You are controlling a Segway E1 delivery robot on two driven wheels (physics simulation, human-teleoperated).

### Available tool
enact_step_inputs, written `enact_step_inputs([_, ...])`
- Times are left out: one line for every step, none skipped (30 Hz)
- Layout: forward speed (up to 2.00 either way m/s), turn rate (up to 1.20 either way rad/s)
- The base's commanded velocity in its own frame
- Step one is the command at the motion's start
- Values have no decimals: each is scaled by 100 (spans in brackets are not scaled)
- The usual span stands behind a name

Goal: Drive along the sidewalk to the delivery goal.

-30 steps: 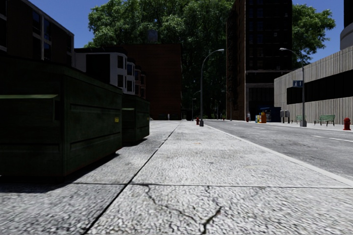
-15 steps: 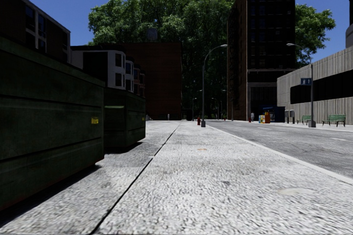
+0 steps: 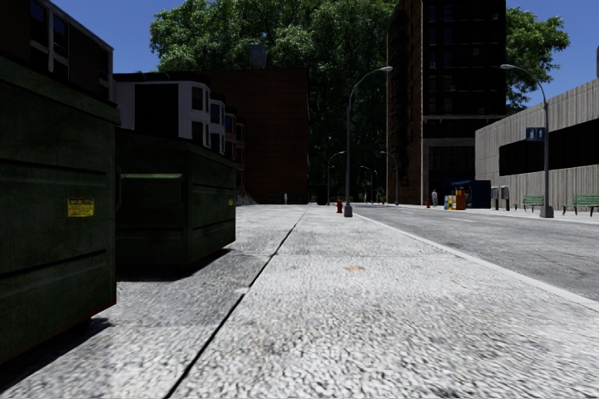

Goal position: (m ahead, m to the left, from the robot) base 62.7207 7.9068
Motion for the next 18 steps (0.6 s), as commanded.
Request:
enact_step_inputs([200, 0])
enact_step_inputs([200, 0])
enact_step_inputs([200, 0])
enact_step_inputs([200, 0])
enact_step_inputs([200, 0])
enact_step_inputs([200, 0])
enact_step_inputs([200, 0])
enact_step_inputs([200, 0])
enact_step_inputs([200, 0])
enact_step_inputs([200, 0])
enact_step_inputs([200, 0])
enact_step_inputs([200, 0])
enact_step_inputs([200, 0])
enact_step_inputs([200, 0])
enact_step_inputs([200, 0])
enact_step_inputs([200, 0])
enact_step_inputs([200, 0])
enact_step_inputs([200, 0])
